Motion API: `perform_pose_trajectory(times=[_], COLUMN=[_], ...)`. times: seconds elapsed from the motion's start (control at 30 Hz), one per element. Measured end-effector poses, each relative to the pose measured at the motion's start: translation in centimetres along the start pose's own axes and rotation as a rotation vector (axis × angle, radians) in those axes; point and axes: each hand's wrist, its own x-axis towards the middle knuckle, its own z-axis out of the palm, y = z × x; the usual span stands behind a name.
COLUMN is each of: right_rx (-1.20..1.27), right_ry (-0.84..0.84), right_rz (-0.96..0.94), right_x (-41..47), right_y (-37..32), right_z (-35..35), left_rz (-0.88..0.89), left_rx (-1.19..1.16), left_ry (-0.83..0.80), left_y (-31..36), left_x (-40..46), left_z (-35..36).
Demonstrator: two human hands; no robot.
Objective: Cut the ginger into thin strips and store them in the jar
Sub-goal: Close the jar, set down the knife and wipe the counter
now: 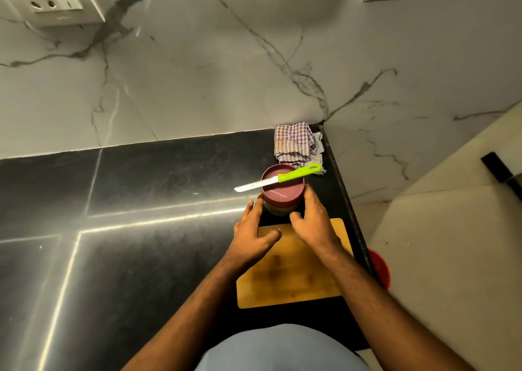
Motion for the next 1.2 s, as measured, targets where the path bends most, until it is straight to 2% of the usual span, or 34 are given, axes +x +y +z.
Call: perform_pose_trajectory(times=[0.13, 0.23, 0.37, 0.43, 0.53, 0.8, 1.0, 1.2], right_rx=[-0.017, 0.034, 0.155, 0.233, 0.313, 0.271, 0.089, -0.067], right_ry=[-0.024, 0.104, 0.254, 0.263, 0.209, 0.251, 0.336, 0.216], right_rz=[0.004, 0.031, -0.054, -0.061, -0.063, -0.142, -0.134, -0.025], right_x=[0.1, -0.1, 0.2, 0.5, 0.9, -1.8, -6.6, -10.0], right_y=[0.9, 0.8, 0.1, -0.5, -1.2, -1.9, 1.1, 4.4], right_z=[-0.5, -1.2, -2.6, -3.2, -3.8, -5.0, -3.6, -2.7], left_rz=[-0.025, -0.078, -0.037, -0.046, -0.059, -0.012, -0.107, -0.186], left_rx=[-0.002, -0.236, -0.527, -0.631, -0.689, -0.624, -0.535, -0.355], left_ry=[0.068, 0.232, 0.438, 0.498, 0.484, 0.488, 0.412, 0.37], left_y=[-0.6, -0.2, 1.2, 2.1, 2.5, 4.7, 3.2, -0.6], left_x=[0.0, -0.2, 0.1, 0.3, 0.7, -2.7, -6.4, -7.1], left_z=[0.9, 1.0, 0.1, -0.5, -0.7, -0.8, 1.3, 2.0])
